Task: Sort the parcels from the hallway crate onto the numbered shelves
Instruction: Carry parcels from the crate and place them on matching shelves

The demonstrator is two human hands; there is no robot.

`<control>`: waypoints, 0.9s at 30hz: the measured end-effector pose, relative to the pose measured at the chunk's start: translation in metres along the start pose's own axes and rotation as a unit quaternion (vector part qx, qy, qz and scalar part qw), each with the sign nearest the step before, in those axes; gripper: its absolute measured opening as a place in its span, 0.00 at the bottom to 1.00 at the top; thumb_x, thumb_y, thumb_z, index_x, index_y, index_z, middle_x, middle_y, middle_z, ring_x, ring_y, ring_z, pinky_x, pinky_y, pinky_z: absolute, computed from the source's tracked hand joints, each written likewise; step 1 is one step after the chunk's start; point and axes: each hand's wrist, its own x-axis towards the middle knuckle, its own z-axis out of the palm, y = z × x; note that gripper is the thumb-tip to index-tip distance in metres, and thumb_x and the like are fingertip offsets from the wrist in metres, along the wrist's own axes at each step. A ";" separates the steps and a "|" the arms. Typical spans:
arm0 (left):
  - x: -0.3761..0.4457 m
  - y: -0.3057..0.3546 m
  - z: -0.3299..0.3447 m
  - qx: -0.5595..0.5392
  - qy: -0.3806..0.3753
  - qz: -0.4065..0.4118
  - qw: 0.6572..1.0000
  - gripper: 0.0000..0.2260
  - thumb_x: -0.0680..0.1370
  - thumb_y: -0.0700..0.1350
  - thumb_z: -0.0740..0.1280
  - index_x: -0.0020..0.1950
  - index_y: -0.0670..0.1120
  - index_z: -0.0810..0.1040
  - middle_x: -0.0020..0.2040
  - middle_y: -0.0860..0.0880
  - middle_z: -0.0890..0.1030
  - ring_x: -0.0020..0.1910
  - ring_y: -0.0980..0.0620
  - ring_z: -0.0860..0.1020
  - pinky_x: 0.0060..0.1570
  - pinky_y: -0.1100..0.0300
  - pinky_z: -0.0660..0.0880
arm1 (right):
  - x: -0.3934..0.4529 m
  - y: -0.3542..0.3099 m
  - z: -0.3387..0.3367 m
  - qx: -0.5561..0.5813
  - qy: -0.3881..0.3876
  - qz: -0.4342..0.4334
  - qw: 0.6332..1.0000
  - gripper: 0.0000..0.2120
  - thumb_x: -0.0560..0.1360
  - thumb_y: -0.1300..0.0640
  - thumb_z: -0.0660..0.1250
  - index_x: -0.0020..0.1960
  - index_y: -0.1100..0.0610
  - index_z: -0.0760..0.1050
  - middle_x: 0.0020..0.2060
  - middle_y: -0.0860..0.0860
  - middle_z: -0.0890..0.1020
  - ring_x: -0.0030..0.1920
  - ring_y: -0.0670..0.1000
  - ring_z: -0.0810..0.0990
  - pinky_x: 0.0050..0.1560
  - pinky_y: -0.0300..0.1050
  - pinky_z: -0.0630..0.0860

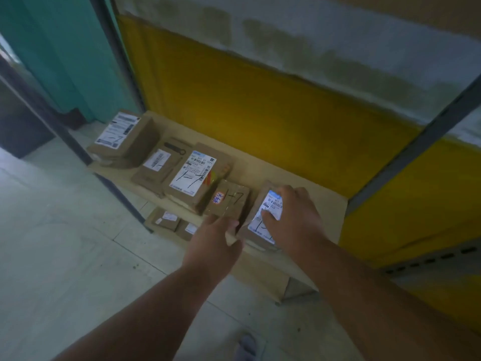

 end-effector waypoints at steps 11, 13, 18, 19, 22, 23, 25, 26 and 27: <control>-0.076 -0.129 -0.154 -0.043 0.127 -0.028 0.991 0.13 0.73 0.50 0.75 0.55 0.60 0.79 0.54 0.57 0.77 0.45 0.63 0.78 0.43 0.68 0.75 | -0.074 -0.211 0.006 0.078 0.019 -0.227 0.971 0.23 0.76 0.45 0.68 0.67 0.49 0.69 0.62 0.49 0.74 0.57 0.49 0.75 0.52 0.45 0.75; -0.091 -0.168 -0.199 -0.039 0.176 -0.035 0.983 0.13 0.73 0.49 0.76 0.55 0.59 0.80 0.52 0.58 0.77 0.44 0.64 0.78 0.42 0.71 0.74 | -0.083 -0.274 0.019 0.103 0.013 -0.262 0.959 0.22 0.76 0.44 0.67 0.68 0.49 0.69 0.61 0.48 0.74 0.57 0.47 0.75 0.51 0.42 0.74; -0.127 -0.264 -0.318 -0.017 0.277 -0.077 0.958 0.15 0.72 0.49 0.77 0.58 0.54 0.81 0.52 0.56 0.78 0.45 0.63 0.77 0.48 0.62 0.77 | -0.109 -0.425 0.059 0.165 -0.002 -0.340 0.926 0.22 0.77 0.45 0.67 0.68 0.50 0.69 0.61 0.49 0.74 0.57 0.47 0.76 0.51 0.40 0.75; -0.135 -0.280 -0.340 -0.012 0.290 -0.088 0.953 0.15 0.72 0.49 0.77 0.58 0.54 0.81 0.52 0.56 0.78 0.45 0.61 0.78 0.49 0.61 0.77 | -0.112 -0.450 0.065 0.168 -0.006 -0.354 0.920 0.23 0.76 0.45 0.67 0.68 0.50 0.69 0.61 0.49 0.73 0.57 0.47 0.76 0.50 0.40 0.74; -0.153 -0.326 -0.392 -0.002 0.315 -0.120 0.941 0.16 0.73 0.50 0.76 0.60 0.55 0.80 0.53 0.57 0.78 0.46 0.59 0.78 0.50 0.61 0.77 | -0.118 -0.519 0.080 0.160 -0.020 -0.390 0.906 0.22 0.76 0.45 0.68 0.68 0.51 0.70 0.60 0.48 0.73 0.55 0.46 0.75 0.49 0.39 0.68; -0.155 -0.341 -0.407 -0.002 0.321 -0.131 0.938 0.16 0.73 0.50 0.76 0.60 0.55 0.80 0.54 0.57 0.77 0.47 0.60 0.78 0.50 0.62 0.77 | -0.117 -0.541 0.084 0.158 -0.025 -0.403 0.901 0.22 0.76 0.46 0.68 0.67 0.51 0.70 0.60 0.48 0.73 0.55 0.47 0.75 0.49 0.38 0.68; -0.152 -0.367 -0.434 -0.005 0.329 -0.148 0.933 0.17 0.74 0.51 0.75 0.61 0.56 0.80 0.54 0.59 0.76 0.47 0.62 0.77 0.50 0.62 0.78 | -0.111 -0.583 0.089 0.153 -0.033 -0.426 0.891 0.23 0.76 0.46 0.68 0.68 0.51 0.71 0.60 0.48 0.73 0.56 0.48 0.75 0.50 0.38 0.67; -0.146 -0.379 -0.447 -0.005 0.332 -0.154 0.931 0.17 0.74 0.51 0.75 0.61 0.56 0.79 0.53 0.59 0.76 0.48 0.63 0.77 0.50 0.62 0.78 | -0.105 -0.604 0.094 0.150 -0.036 -0.439 0.885 0.23 0.76 0.45 0.68 0.68 0.51 0.70 0.60 0.48 0.74 0.56 0.48 0.75 0.50 0.38 0.67; -0.139 -0.393 -0.460 -0.006 0.336 -0.157 0.929 0.17 0.74 0.51 0.75 0.61 0.56 0.79 0.53 0.60 0.75 0.48 0.63 0.77 0.50 0.61 0.78 | -0.098 -0.624 0.099 0.147 -0.040 -0.450 0.880 0.24 0.76 0.45 0.68 0.68 0.51 0.70 0.61 0.48 0.74 0.57 0.47 0.75 0.51 0.38 0.67</control>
